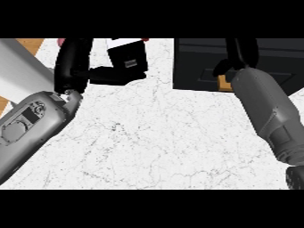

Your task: Pick up the can, place it into the drawer and close the drawer

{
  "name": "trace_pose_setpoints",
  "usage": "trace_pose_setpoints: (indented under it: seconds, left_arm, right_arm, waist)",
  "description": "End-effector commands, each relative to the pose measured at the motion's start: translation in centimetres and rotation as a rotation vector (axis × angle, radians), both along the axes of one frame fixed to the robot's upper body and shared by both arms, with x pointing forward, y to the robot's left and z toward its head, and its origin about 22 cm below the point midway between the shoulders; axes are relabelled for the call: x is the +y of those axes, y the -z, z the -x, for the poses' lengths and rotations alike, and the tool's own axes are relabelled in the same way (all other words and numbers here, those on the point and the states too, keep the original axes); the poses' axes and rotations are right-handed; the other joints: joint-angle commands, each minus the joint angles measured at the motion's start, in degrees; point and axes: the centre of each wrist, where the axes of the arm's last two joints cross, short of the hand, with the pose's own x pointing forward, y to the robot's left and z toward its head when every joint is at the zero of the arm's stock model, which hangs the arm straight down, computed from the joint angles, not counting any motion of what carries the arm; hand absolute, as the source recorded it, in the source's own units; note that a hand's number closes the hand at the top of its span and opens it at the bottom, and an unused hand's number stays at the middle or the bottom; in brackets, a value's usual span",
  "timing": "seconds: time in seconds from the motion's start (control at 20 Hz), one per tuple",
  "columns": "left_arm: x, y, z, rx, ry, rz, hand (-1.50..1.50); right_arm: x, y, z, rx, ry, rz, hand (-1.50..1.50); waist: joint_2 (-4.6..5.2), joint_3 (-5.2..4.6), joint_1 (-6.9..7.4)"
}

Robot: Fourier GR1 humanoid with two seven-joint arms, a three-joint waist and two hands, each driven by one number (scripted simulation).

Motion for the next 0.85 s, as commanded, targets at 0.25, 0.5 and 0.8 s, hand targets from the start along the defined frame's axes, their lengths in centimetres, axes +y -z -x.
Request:
trace_pose_setpoints:
  seconds: [0.25, 0.5, 0.8]
  left_arm:
    - [1.9, 0.8, 0.3, 0.014, -0.024, -0.006, -1.50]
    - [2.1, 1.4, 0.9, 0.012, -0.037, -0.011, -1.50]
    - [4.0, 0.8, 1.2, 0.007, -0.029, -0.010, -1.50]
  right_arm:
    - [4.3, -3.2, -1.1, -0.075, -0.124, -0.400, -1.50]
    - [4.0, -4.1, -1.4, -0.068, -0.169, -0.640, -1.50]
    - [5.7, -4.5, -1.5, -0.065, -0.185, -0.732, -1.50]
  waist:
    - [-0.49, -0.05, 0.41]
    - [-1.05, -0.07, -0.81]
    - [-0.83, -0.19, -0.64]
